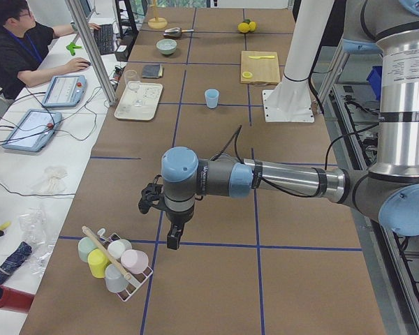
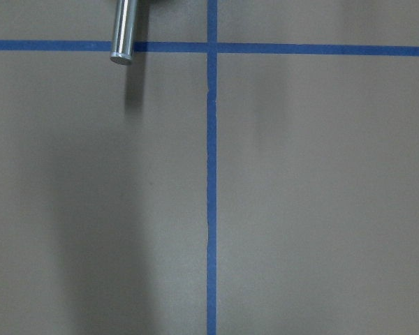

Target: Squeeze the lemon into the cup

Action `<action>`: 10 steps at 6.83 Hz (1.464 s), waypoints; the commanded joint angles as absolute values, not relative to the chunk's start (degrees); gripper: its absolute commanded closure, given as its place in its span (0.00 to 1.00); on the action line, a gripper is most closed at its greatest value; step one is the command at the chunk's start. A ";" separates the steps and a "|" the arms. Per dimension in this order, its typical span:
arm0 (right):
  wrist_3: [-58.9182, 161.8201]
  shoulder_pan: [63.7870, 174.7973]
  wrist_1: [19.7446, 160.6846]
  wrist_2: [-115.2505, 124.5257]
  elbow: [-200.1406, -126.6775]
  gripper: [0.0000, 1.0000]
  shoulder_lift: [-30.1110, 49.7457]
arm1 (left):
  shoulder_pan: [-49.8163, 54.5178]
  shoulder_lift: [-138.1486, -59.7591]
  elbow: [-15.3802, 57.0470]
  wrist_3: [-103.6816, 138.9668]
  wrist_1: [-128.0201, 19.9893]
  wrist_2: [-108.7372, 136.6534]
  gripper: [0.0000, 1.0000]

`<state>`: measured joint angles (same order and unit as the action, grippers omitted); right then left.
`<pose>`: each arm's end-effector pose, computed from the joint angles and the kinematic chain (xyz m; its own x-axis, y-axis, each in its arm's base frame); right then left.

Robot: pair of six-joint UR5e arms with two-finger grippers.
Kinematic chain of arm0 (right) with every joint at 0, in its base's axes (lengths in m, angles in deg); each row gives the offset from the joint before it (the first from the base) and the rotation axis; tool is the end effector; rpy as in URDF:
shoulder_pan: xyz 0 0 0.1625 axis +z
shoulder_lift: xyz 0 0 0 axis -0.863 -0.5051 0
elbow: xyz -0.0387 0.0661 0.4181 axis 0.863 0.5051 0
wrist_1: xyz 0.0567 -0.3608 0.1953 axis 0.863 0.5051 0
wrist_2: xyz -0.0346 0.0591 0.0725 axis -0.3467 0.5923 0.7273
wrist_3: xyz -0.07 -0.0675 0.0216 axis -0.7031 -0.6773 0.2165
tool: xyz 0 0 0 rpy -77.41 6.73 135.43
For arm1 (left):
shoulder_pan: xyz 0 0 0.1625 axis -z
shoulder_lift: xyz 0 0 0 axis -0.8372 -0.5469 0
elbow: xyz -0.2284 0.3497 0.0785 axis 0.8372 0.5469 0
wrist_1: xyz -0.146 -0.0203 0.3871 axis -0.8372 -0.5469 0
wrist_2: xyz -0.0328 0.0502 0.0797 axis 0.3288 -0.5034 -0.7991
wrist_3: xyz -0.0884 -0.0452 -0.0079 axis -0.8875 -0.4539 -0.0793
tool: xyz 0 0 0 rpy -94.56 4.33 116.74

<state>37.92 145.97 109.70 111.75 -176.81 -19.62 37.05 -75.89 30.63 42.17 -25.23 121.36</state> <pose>0.0418 -0.4253 0.6085 0.7646 -0.0067 0.6444 0.0247 0.9995 -0.0189 -0.1024 -0.4633 0.6058 0.7797 0.1687 -0.6030 -0.0660 0.9798 0.1888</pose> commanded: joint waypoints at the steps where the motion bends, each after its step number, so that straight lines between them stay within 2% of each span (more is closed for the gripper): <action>1: 37.94 145.88 109.71 111.61 -176.68 0.00 -18.99 | 37.72 -76.02 31.28 42.30 -25.19 121.80 0.00; 10: 36.97 145.27 109.71 111.96 -176.24 0.00 -19.78 | 37.64 -75.49 32.87 42.48 -25.45 122.41 0.00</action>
<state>37.07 145.25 109.64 111.94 -176.35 -19.76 37.64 -75.49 32.87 42.48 -25.41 122.33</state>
